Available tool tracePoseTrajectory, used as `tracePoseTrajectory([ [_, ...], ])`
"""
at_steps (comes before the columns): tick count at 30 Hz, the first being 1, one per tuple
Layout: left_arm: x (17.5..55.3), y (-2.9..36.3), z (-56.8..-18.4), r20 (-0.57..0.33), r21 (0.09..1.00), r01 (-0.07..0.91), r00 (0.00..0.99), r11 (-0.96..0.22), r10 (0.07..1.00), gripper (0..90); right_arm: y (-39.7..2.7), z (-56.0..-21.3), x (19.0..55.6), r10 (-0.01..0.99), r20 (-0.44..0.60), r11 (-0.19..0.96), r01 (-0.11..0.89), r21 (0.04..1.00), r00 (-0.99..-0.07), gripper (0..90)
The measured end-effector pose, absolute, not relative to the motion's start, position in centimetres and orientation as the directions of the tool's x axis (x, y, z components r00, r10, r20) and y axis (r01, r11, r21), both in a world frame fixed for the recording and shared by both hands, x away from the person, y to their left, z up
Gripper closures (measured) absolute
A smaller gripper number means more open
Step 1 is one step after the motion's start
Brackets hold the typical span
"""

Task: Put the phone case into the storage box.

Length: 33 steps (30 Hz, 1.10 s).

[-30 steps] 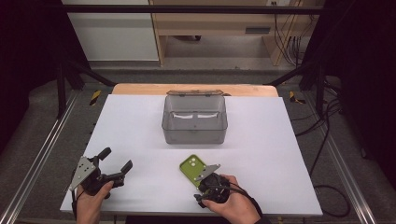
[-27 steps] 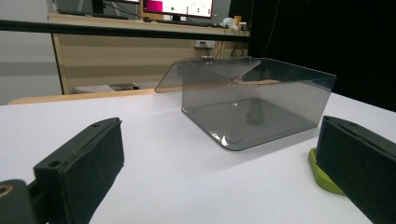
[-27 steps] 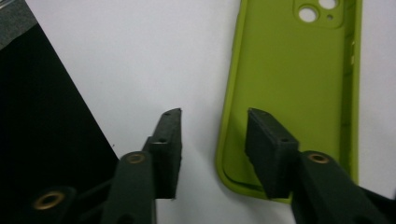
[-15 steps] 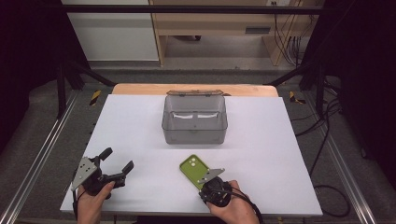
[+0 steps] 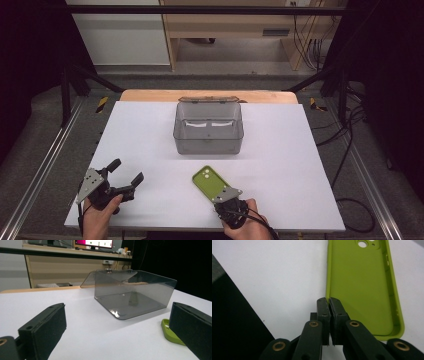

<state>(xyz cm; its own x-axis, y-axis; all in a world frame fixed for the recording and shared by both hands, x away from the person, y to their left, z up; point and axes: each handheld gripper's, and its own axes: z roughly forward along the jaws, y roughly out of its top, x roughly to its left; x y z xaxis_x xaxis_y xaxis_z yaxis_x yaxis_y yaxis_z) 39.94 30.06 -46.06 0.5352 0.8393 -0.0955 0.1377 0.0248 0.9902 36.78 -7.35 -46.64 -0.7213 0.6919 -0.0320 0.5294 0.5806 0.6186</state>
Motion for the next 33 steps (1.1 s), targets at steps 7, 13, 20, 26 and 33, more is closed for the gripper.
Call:
tracePoseTrajectory([
  [7, 39.3, 30.7, -45.9, -0.166, 0.981, 0.176, 0.511, 0.086, 0.843, 1.1, -8.3, -46.3, 37.1, 0.675, 0.058, 0.509, 0.521, 0.685, -0.735, 88.1],
  [13, 38.6, 30.6, -45.4, -0.191, 0.975, 0.198, 0.499, 0.103, 0.845, 1.1, -9.0, -45.5, 36.8, 0.637, 0.087, 0.445, 0.458, 0.769, -0.766, 88.1],
  [20, 38.6, 29.6, -44.9, -0.178, 0.975, 0.205, 0.516, 0.082, 0.838, 1.0, -9.9, -44.6, 36.9, 0.631, 0.078, 0.372, 0.390, 0.842, -0.772, 88.2],
  [26, 38.5, 28.1, -43.4, -0.144, 0.981, 0.189, 0.535, 0.048, 0.833, 1.0, -10.2, -44.8, 37.6, 0.628, 0.093, 0.313, 0.360, 0.879, -0.773, 88.1],
  [33, 38.8, 25.3, -41.3, -0.115, 0.982, 0.191, 0.572, 0.004, 0.812, 1.0, -10.2, -43.7, 38.5, 0.620, 0.133, 0.210, 0.327, 0.921, -0.773, 88.1],
])
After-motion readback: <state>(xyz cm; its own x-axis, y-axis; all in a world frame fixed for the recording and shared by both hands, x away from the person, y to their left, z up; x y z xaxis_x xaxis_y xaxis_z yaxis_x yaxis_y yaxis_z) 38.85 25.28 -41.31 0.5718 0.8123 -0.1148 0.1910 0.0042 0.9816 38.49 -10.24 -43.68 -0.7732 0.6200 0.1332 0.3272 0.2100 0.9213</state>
